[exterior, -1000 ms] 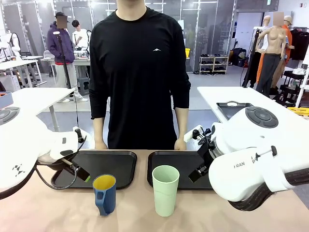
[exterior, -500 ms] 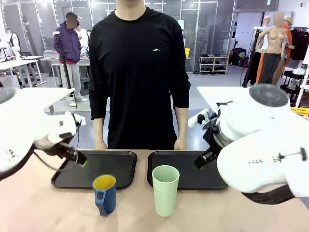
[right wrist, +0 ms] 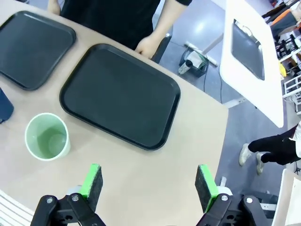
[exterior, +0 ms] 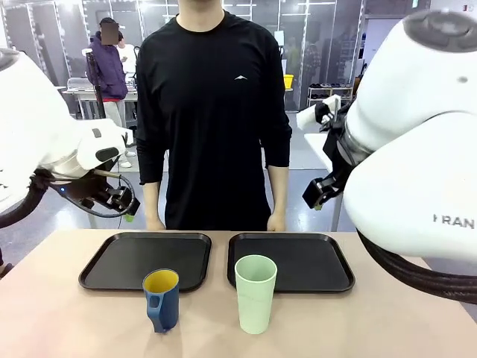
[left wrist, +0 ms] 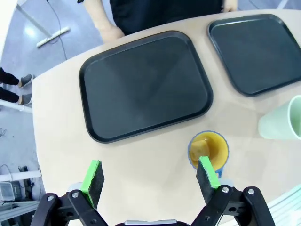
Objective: Sort and store the cups by type.
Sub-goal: Pick up the Reusable plastic cup.
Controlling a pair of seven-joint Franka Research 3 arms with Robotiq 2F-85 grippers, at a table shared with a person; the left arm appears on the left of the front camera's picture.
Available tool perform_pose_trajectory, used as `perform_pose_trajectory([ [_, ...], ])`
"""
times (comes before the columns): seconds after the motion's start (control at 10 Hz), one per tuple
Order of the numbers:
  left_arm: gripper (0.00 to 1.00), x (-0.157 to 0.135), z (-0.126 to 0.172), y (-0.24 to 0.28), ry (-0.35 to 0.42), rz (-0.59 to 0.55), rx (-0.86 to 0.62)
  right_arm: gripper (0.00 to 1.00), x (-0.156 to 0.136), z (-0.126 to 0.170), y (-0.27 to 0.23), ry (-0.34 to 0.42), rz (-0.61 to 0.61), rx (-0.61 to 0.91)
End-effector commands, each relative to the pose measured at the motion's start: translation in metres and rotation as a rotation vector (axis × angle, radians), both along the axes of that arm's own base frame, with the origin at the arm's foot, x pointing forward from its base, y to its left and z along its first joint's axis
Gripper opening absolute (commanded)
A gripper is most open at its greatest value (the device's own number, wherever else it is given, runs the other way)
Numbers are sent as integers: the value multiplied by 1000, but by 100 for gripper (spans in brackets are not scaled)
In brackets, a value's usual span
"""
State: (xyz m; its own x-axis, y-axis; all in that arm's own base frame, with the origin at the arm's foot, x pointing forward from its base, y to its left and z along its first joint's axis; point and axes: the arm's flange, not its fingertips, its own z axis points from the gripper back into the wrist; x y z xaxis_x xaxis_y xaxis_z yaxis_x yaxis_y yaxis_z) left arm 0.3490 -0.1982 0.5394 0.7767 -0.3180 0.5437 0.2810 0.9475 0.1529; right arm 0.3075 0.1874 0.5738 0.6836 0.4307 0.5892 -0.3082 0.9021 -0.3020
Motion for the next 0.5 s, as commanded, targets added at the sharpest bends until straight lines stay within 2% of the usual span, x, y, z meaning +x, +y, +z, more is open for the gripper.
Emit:
perform_pose_trajectory([
  [0.0, 100, -2, -6, 0, -7, -58, 6, 100, -2, -12, 1, -36, -37, -11],
  [0.2, 100, -10, -3, 0, -20, -74, 27, 100, -5, -15, -3, -50, 13, -6],
  [0.3, 100, -7, -7, 8, -35, -61, 53, 100, -1, -17, -10, -97, 42, 24],
  [0.4, 100, 0, -15, 20, -52, -43, 79, 100, 6, -22, -20, -96, 70, 46],
])
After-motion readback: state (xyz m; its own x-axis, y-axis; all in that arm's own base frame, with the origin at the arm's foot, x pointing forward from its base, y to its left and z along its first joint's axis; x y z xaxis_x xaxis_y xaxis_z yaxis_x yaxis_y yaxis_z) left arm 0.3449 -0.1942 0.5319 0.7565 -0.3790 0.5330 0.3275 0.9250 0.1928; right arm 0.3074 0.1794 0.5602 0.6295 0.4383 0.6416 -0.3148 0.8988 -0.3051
